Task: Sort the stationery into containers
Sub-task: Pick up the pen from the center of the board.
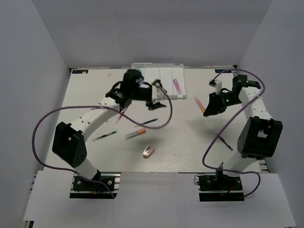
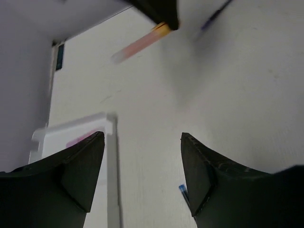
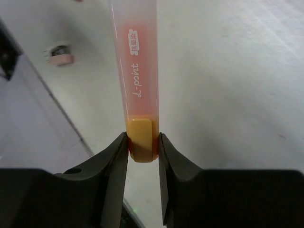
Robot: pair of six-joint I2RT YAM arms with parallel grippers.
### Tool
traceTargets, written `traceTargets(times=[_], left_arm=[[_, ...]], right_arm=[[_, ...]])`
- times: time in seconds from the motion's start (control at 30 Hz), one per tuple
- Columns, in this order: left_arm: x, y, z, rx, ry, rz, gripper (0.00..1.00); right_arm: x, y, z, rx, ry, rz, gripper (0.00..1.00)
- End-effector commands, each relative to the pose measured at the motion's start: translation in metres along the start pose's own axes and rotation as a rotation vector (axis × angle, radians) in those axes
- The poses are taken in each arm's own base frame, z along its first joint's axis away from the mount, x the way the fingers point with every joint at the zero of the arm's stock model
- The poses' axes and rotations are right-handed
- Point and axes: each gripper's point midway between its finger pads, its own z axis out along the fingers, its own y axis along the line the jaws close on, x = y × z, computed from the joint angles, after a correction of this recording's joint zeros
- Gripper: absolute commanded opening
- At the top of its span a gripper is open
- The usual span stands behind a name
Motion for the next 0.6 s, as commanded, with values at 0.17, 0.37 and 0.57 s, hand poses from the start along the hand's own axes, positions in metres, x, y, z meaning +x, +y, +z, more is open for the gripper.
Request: traceTargets(times=[0.17,0.37,0.57], left_arm=[[-0.026,-0.096,0.049,0.233,-0.088,0.652,0.69],[-0.027,-0.11,0.065,0.262,-0.085,0.716,0.65],[-0.004,-0.126,0.077,0.338,0.016,0.797,0.65]], right_arm=[[0.02,0.087,0.024,-0.329,0.078,0.097,0.0],[0.037,0.115,0.039,-0.4,0.169,0.097,0.0],[0.039,0.125,0.047,-0.412,0.202,0.105,0.0]])
